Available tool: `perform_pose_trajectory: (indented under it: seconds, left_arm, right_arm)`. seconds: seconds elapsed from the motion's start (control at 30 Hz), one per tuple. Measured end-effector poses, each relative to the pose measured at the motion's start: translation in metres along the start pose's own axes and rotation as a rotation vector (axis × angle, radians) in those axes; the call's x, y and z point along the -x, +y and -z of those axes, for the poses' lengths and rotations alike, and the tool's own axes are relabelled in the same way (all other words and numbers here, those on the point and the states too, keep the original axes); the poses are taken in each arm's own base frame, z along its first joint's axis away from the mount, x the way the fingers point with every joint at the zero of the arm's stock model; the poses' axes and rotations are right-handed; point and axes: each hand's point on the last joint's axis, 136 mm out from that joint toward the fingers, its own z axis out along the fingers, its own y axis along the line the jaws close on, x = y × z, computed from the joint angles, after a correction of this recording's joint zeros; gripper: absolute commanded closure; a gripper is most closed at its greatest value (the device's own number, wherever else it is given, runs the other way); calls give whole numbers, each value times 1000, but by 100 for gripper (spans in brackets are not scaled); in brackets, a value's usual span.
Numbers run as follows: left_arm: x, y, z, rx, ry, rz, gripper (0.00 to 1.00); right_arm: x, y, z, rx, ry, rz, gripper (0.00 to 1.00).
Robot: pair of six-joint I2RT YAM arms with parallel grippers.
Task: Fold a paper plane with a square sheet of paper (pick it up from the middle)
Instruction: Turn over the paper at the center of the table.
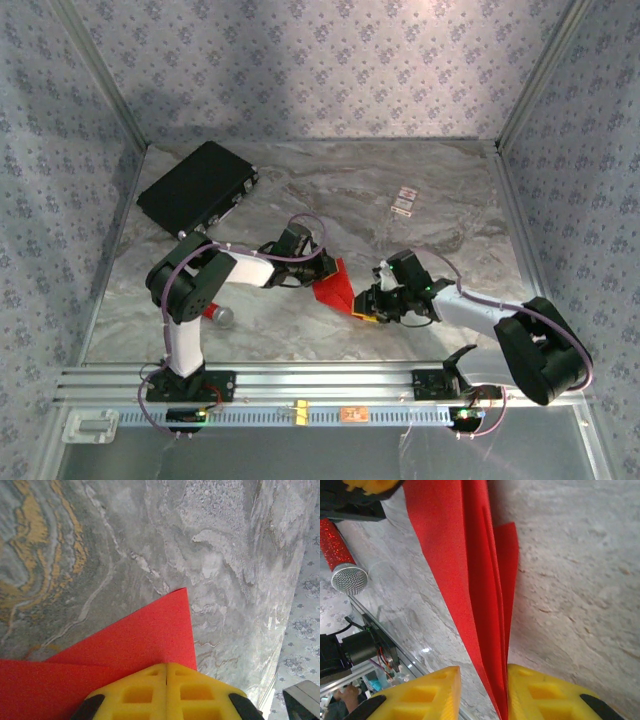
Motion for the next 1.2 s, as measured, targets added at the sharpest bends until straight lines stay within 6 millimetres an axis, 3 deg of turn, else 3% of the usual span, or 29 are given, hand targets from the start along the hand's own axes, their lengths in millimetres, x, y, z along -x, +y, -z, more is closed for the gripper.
perform_pose_trajectory:
  seconds: [0.23,0.5,0.7,0.83,0.97,1.07,1.2]
  left_arm:
    - [0,0,0,-2,1,9,93]
    - [0,-1,0,-7,2,21,91]
    - [-1,-6,4,-18,6,18,74]
    - [-1,-14,16,-8,-3,2,63]
    - [5,-36,36,-7,-35,-52,50]
    - [12,-57,57,-12,-93,-103,45]
    - [18,-65,81,14,-167,-140,44]
  right_arm:
    - [12,2,-4,20,-15,-1,70]
    - [22,4,-4,38,-28,27,82]
    - [28,1,0,44,-45,30,91]
    - [30,2,7,46,-59,46,93]
    - [32,9,22,40,-97,93,93]
    - [37,14,36,-4,-134,145,93]
    - [47,23,57,-98,-206,245,93]
